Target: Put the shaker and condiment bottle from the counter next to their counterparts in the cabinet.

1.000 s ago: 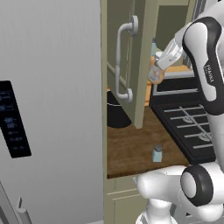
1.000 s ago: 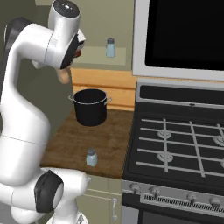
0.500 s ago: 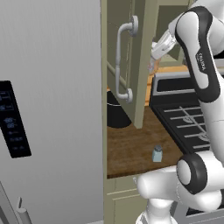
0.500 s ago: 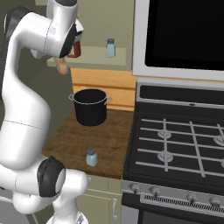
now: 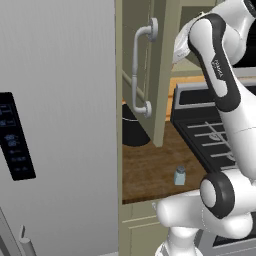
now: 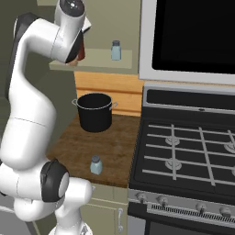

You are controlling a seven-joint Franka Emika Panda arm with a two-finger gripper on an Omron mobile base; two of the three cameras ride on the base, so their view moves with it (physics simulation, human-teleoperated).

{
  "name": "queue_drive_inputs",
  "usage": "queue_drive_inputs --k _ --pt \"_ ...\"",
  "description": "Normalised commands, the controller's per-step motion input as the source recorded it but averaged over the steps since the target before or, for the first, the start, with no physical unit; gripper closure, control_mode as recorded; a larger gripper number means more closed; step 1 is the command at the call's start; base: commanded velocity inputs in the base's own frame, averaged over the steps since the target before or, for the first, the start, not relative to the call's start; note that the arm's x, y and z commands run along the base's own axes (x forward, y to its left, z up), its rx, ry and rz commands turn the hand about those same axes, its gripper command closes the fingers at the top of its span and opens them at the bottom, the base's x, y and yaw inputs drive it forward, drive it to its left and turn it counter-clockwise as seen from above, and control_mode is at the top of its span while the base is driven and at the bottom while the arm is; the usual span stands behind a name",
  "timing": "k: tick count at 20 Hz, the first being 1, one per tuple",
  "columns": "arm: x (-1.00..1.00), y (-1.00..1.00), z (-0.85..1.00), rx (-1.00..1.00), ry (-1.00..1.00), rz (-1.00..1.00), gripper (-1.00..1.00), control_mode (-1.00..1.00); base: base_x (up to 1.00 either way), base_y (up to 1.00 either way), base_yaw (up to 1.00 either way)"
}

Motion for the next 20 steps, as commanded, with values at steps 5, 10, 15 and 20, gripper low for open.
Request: queue_drive_inputs --k 5,10,15,20 --pt "0.12 0.01 0.00 0.09 -0.02 0.00 1.00 -1.00 0.00 0.00 0.00" --pt "0.01 0.00 0.00 0.02 0.07 0.00 1.00 -1.00 0.00 0.00 0.00" --pt "0.15 0.00 0.00 0.06 0.06 0.00 1.00 -1.00 0.00 0.00 0.00" --pt "0.18 0.00 0.00 0.08 0.03 0.00 1.00 -1.00 0.00 0.00 0.00"
